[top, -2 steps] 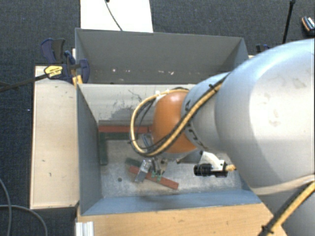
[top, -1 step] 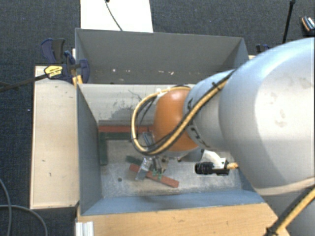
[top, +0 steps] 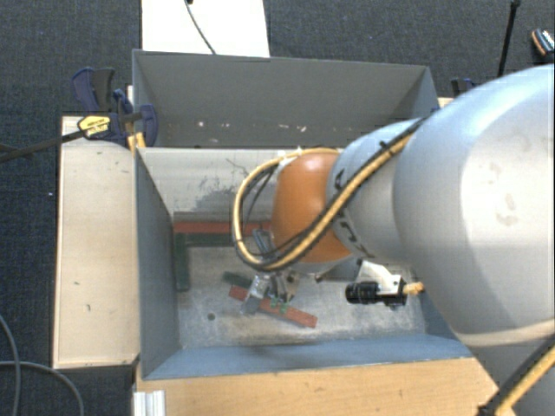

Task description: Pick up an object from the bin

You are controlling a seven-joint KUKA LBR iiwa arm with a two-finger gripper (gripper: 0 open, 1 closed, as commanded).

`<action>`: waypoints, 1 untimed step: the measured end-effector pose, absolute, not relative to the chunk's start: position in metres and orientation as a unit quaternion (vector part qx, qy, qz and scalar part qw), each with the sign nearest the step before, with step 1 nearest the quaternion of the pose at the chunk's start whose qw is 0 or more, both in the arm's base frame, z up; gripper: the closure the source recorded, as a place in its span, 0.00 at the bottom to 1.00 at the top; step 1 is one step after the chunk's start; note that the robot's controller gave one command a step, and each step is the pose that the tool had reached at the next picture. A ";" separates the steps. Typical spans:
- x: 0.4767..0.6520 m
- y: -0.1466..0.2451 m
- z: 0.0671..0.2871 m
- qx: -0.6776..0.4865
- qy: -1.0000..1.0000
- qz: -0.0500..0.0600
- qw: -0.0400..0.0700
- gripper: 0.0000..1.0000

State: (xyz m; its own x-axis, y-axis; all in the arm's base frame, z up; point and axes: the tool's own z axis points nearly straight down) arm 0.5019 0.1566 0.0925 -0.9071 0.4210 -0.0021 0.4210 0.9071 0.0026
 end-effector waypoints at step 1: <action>0.504 0.157 0.174 0.213 0.977 0.002 0.004 1.00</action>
Offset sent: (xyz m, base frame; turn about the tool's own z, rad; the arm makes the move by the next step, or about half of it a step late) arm 0.0000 0.0002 0.0769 0.0000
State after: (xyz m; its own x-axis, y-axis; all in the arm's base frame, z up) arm 0.5040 0.1573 0.1739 -0.9089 0.4170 -0.0064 0.4169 0.9089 0.0061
